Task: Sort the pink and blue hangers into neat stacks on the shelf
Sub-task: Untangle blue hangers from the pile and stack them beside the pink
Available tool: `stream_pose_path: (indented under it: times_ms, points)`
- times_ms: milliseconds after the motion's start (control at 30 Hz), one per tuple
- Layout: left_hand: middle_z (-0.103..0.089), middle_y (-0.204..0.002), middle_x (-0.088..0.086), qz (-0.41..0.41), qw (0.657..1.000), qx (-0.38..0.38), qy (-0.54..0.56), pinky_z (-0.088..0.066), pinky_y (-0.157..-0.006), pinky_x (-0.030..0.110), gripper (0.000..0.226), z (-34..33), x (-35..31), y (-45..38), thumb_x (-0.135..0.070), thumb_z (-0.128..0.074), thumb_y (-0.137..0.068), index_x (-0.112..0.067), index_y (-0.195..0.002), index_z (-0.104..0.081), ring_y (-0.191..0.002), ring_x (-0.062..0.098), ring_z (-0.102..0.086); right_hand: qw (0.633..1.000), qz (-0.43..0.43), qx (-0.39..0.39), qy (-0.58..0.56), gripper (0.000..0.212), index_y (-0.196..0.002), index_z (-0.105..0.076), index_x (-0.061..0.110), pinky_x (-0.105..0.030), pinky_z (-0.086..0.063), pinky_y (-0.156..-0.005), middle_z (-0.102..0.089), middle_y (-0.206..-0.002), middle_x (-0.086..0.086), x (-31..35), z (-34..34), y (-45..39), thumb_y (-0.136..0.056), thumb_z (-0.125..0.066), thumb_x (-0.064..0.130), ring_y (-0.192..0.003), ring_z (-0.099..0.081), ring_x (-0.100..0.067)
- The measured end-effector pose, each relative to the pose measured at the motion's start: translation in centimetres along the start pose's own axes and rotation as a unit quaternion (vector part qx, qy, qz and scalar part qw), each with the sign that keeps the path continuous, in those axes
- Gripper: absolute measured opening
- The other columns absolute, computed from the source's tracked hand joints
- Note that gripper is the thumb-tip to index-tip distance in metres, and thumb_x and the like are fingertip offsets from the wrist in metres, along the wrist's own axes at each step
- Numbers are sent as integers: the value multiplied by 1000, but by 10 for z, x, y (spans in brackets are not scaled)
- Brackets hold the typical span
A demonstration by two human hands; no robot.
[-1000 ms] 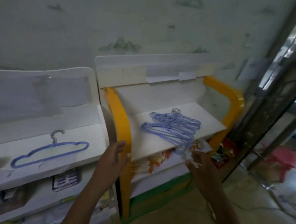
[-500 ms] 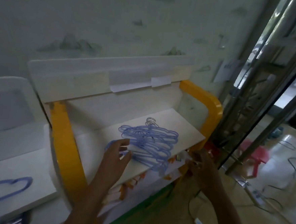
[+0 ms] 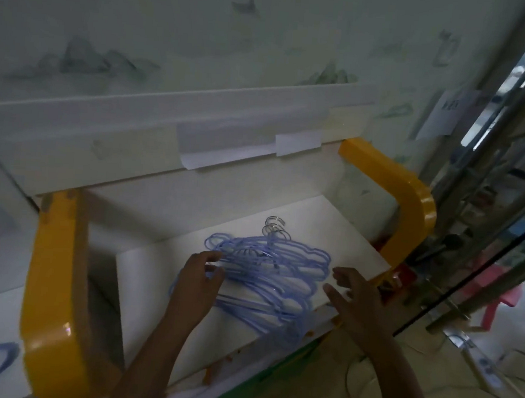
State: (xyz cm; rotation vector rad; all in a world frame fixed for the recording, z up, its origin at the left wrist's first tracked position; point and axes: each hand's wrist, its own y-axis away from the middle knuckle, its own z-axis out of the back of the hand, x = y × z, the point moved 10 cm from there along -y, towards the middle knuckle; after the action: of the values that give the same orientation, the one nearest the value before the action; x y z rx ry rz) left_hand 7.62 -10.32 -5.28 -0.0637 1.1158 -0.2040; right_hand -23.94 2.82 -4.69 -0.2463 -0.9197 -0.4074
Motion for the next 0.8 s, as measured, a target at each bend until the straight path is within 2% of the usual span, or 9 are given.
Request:
stream_pose_path:
  times_ms: [67,167,200,333,467,667,800]
  points:
    - [-63,-115,11,17,1000,-10,-19,-50,-86,29,28,-6,8,-10,-4,-67,-88,-7,-116,-64,-96,23,-66,1000,9,19,-4,28,-116,-52,34,-34,-47,-91,-57,-118,10,0,-6,-19,-91,-64,35,-109,-54,-11]
    - [-63,-112,14,42,998,-25,-51,-46,-75,11,28,-13,22,-24,-2,-67,-87,-3,-115,-65,-89,23,-67,998,24,51,4,37,-126,-53,26,-28,-43,-92,-56,-125,8,-1,-15,-51,-91,-65,35,-113,-54,-11]
    - [-63,-111,14,52,996,-32,-59,-45,-74,10,28,-14,27,-28,-2,-67,-87,-4,-115,-66,-88,23,-67,998,28,60,2,39,-127,-53,24,-27,-42,-91,-57,-126,7,-1,-18,-62,-91,-65,34,-115,-55,-13]
    - [-61,-112,13,83,992,-52,-84,-51,-80,28,29,-21,36,-45,-7,-68,-88,-5,-117,-65,-89,25,-67,996,33,78,-4,42,-128,-54,23,-32,-46,-93,-58,-126,4,-4,-21,-102,-90,-67,33,-116,-56,-17]
    - [-59,-114,13,133,980,-55,-140,-50,-91,37,28,-33,42,-57,-15,-68,-89,-10,-116,-65,-96,28,-64,995,44,91,-15,37,-122,-55,26,-28,-45,-90,-60,-118,7,-10,-24,-129,-89,-68,34,-110,-56,-12]
    - [-56,-108,9,162,962,-68,-211,-53,-85,40,22,-37,44,-67,-26,-67,-89,-16,-108,-66,-87,26,-64,993,46,108,-23,32,-119,-54,29,-28,-46,-89,-60,-118,9,-28,-27,-152,-89,-68,32,-109,-57,-11]
    - [-58,-103,4,176,952,-84,-236,-53,-79,38,16,-37,40,-69,-25,-68,-87,-19,-101,-62,-83,23,-64,992,52,113,-24,31,-116,-52,32,-24,-44,-86,-60,-117,9,-32,-25,-161,-89,-68,29,-107,-57,-8]
